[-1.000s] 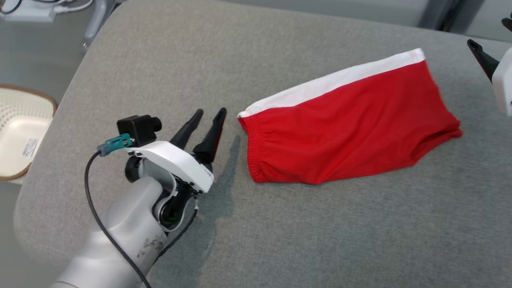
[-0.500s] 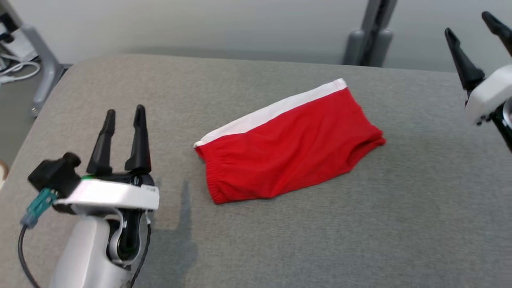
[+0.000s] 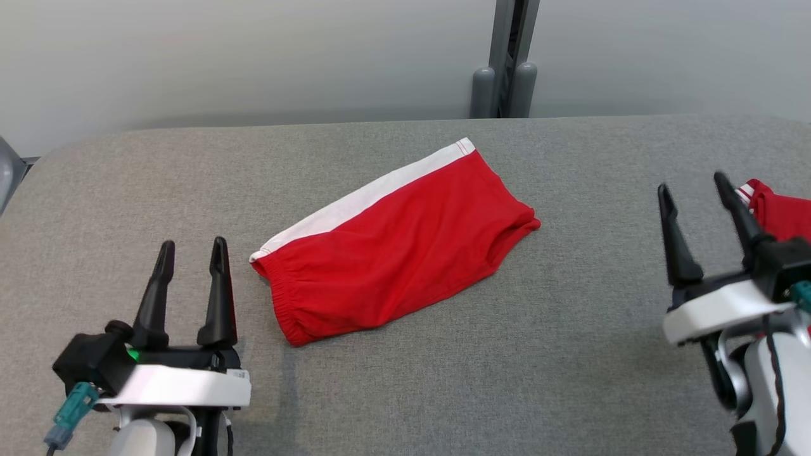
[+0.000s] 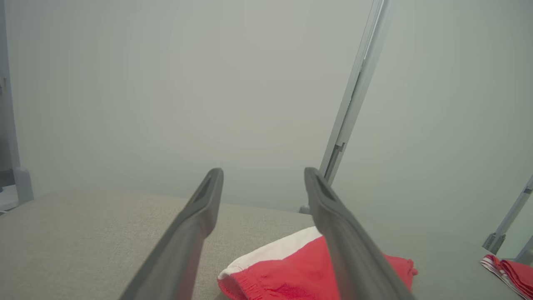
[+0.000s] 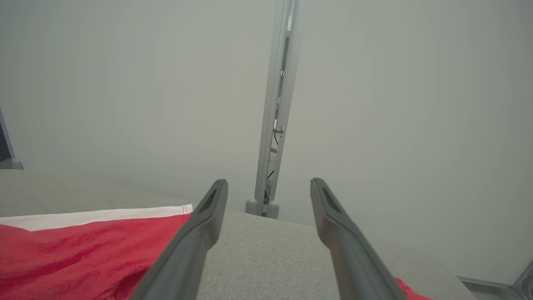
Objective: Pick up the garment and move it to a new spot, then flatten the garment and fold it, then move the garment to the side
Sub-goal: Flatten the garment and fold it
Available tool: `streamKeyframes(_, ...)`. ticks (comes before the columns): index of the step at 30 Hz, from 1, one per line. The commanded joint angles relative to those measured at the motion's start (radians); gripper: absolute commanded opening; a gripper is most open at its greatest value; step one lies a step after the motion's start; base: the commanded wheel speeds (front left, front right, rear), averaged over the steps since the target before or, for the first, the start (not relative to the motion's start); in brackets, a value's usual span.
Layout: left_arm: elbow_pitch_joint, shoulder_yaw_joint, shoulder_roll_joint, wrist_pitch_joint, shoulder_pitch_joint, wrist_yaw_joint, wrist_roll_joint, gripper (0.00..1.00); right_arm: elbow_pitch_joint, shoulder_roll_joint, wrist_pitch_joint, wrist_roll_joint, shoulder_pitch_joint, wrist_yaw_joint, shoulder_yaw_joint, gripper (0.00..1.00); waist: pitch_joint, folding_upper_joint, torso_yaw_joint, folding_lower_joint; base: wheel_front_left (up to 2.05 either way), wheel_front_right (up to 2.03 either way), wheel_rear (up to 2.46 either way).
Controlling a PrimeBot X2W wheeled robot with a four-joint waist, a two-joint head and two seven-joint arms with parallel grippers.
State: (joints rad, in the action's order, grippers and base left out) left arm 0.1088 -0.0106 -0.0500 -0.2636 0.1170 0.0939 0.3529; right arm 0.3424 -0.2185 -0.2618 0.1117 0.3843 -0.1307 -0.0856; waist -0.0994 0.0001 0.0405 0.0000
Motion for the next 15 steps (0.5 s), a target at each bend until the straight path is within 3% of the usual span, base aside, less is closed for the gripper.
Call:
streamKeyframes(1, -0.003, 0.008, -0.003, -0.001, -0.019, -0.011, 0.004, 1.00, -0.011, 0.017, -0.004, -0.010, -0.033, 0.000, 0.012, 1.00, 0.001, -0.0001, -0.005, 0.0000, 0.00, 0.00, 0.00)
streamKeyframes(5, -0.009, 0.042, -0.003, -0.001, -0.046, -0.028, -0.022, 1.00, -0.004, 0.065, -0.004, -0.009, -0.091, 0.000, 0.030, 1.00, 0.003, -0.0001, -0.012, 0.0000, 0.00, 0.00, 0.00)
streamKeyframes(10, -0.005, 0.079, -0.003, -0.001, -0.063, -0.042, -0.014, 1.00, 0.063, 0.081, -0.004, -0.011, -0.104, 0.000, 0.020, 1.00, -0.003, -0.0001, -0.001, 0.0000, 0.00, 0.00, 0.00)
streamKeyframes(15, 0.001, 0.094, -0.003, -0.001, -0.051, -0.045, -0.009, 1.00, 0.142, 0.106, 0.080, 0.151, -0.068, 0.000, -0.039, 1.00, -0.011, -0.0001, 0.023, 0.0000, 0.00, 0.00, 0.00)
